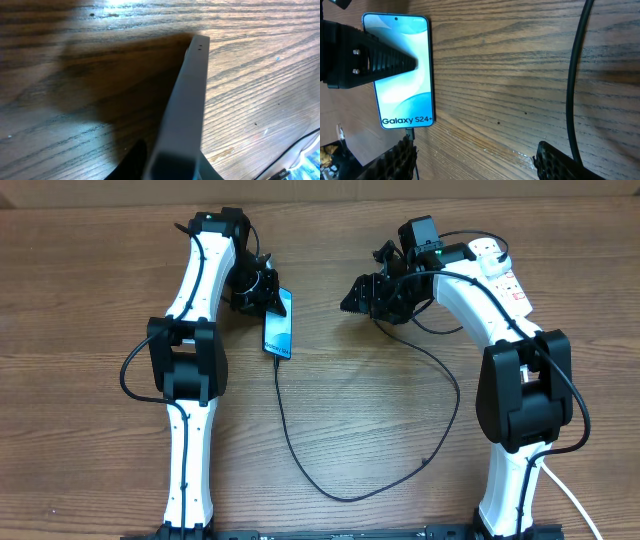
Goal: Plug charger to phone and switch on socket
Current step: 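Lower the phone onto the table with the left gripper and release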
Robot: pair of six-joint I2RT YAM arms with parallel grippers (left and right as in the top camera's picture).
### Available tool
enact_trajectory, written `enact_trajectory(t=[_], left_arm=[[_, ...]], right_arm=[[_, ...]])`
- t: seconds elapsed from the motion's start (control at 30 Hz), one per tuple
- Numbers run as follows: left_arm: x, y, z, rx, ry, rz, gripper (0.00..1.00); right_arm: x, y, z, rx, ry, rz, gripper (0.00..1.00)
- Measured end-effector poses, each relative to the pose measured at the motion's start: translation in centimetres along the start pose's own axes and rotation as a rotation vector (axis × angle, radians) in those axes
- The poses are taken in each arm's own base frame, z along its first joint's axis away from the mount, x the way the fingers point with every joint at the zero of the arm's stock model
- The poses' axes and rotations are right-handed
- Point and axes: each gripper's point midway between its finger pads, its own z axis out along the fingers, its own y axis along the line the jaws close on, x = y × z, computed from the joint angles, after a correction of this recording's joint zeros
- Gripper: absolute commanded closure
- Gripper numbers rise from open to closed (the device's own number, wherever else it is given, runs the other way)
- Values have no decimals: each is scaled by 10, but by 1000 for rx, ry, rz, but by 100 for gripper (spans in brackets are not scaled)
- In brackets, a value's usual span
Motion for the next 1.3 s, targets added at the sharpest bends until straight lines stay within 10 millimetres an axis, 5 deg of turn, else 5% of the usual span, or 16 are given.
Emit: enact_trajectory(t=[0.83, 0.93, 1.07, 1.3], left_arm=[[1, 3, 0, -19, 5, -4, 67], [1, 3, 0, -19, 5, -4, 67], [1, 3, 0, -19, 4, -3, 80], [4, 7, -6, -19, 12, -28, 76]], right_arm=[[2, -1, 0, 2, 8, 1, 25], [2, -1, 0, 3, 9, -2, 25], [2, -1, 0, 3, 9, -4, 28], [4, -1, 0, 4, 15, -17, 31]])
